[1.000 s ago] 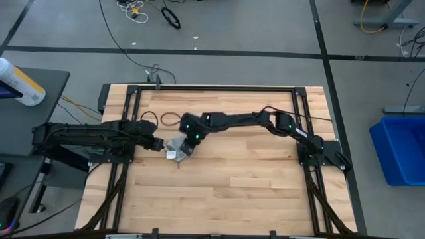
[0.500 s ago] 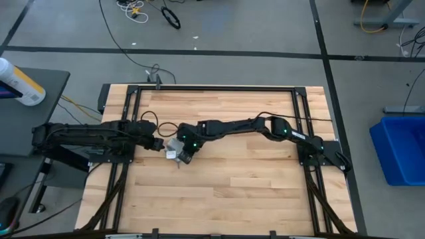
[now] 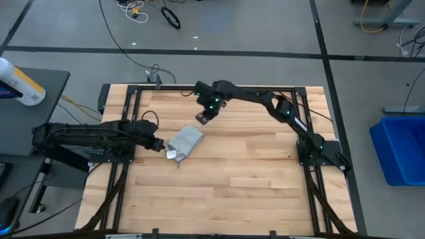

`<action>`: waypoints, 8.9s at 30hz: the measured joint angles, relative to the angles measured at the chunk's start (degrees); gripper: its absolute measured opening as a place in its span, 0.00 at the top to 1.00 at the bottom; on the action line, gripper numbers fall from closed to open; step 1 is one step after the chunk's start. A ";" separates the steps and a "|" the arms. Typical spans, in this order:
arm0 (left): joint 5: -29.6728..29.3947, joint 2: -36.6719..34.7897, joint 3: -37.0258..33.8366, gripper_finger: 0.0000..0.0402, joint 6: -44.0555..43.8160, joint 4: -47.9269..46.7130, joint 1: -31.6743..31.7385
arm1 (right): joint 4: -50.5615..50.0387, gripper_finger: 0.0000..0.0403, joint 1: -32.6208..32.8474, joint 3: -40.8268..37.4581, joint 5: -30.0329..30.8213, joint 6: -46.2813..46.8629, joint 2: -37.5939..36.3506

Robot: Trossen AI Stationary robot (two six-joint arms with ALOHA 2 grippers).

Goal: Fold microfiber towels
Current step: Fold the gray microfiber towel

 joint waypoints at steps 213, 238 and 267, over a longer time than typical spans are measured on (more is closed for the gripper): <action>-24.72 9.53 0.66 0.96 -26.42 63.92 -28.50 | -8.24 0.37 2.65 9.39 -7.21 -19.34 6.10; -24.64 9.55 0.66 0.96 -27.12 64.96 -28.50 | 1.69 0.38 2.43 9.68 -19.19 -13.62 13.04; -22.73 9.55 0.66 0.96 -26.94 64.50 -28.48 | -0.05 0.35 1.57 9.37 -9.89 -14.50 7.93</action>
